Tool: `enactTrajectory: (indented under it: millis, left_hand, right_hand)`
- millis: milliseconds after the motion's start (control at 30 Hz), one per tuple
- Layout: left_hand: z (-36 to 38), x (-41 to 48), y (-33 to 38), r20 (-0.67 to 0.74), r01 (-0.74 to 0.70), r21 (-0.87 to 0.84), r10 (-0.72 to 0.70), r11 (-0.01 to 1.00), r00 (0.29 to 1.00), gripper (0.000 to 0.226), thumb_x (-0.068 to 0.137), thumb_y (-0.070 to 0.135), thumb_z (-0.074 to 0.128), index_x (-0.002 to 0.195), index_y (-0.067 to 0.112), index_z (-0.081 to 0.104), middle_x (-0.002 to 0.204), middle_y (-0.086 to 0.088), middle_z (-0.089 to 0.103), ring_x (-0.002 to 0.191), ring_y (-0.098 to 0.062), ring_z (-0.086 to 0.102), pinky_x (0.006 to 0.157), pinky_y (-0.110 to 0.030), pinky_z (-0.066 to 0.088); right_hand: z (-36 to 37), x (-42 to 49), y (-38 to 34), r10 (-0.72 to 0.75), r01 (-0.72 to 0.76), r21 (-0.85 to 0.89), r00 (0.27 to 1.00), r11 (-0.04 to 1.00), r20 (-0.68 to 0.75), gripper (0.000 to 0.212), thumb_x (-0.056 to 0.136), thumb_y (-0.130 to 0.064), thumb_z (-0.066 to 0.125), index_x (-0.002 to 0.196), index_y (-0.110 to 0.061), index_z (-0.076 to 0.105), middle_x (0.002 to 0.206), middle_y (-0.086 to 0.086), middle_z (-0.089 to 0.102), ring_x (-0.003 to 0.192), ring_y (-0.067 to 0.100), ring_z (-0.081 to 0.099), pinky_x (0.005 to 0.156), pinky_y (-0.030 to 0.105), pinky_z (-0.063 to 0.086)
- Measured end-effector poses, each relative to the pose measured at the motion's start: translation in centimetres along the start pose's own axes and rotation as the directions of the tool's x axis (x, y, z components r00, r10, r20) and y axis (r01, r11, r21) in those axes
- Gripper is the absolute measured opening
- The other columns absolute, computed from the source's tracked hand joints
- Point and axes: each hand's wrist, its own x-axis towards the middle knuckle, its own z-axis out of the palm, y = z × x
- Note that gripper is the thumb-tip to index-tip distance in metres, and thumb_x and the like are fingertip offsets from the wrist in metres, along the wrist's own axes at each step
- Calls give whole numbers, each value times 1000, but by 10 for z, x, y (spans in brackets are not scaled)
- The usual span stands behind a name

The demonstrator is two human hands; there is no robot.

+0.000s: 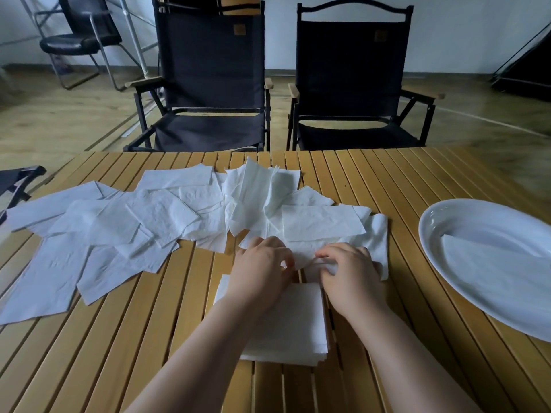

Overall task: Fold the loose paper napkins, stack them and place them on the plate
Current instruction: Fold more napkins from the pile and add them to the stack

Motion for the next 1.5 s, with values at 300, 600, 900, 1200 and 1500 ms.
enactTrajectory:
  millis: [300,600,900,1200,1500]
  left_hand:
    - [-20,-7,-2,-102,-139,-277,115,951,988,16,98,15,50,111,14,58,134,8,57,122,-13,50,94,-22,43]
    - [-42,-12,-17,-156,-31,-637,-89,770,984,12,93,27,35,88,20,43,94,-23,59,85,-37,56,83,-65,47]
    - [-58,-12,-13,-148,-2,-885,-277,467,949,19,100,3,38,83,9,42,88,-10,47,98,-35,55,96,-42,55]
    - [-63,-16,-15,-119,4,-826,-180,564,976,17,96,8,59,110,16,65,109,5,73,100,-9,66,84,-27,53]
    - [-74,-16,-15,-178,25,-792,-269,610,947,15,95,15,62,96,25,74,76,15,71,68,5,61,61,-8,45]
  right_hand:
    - [-2,3,5,-11,12,30,1000,999,-26,51,90,-17,67,138,-34,56,144,-8,42,133,20,34,104,41,32]
    - [0,6,7,-28,52,115,979,992,-200,18,91,-20,70,107,-25,73,130,-2,58,123,24,42,94,52,45]
    - [1,9,8,-22,97,222,949,970,-315,12,90,-21,72,101,-17,74,110,-3,68,109,24,56,89,54,49]
    - [-13,6,5,-32,183,336,912,924,-409,19,93,-21,69,108,-12,74,106,0,73,99,13,59,84,49,55]
    - [-29,-1,-2,-92,268,394,906,879,-412,22,99,-25,59,91,-8,71,69,-22,51,67,-10,55,56,2,38]
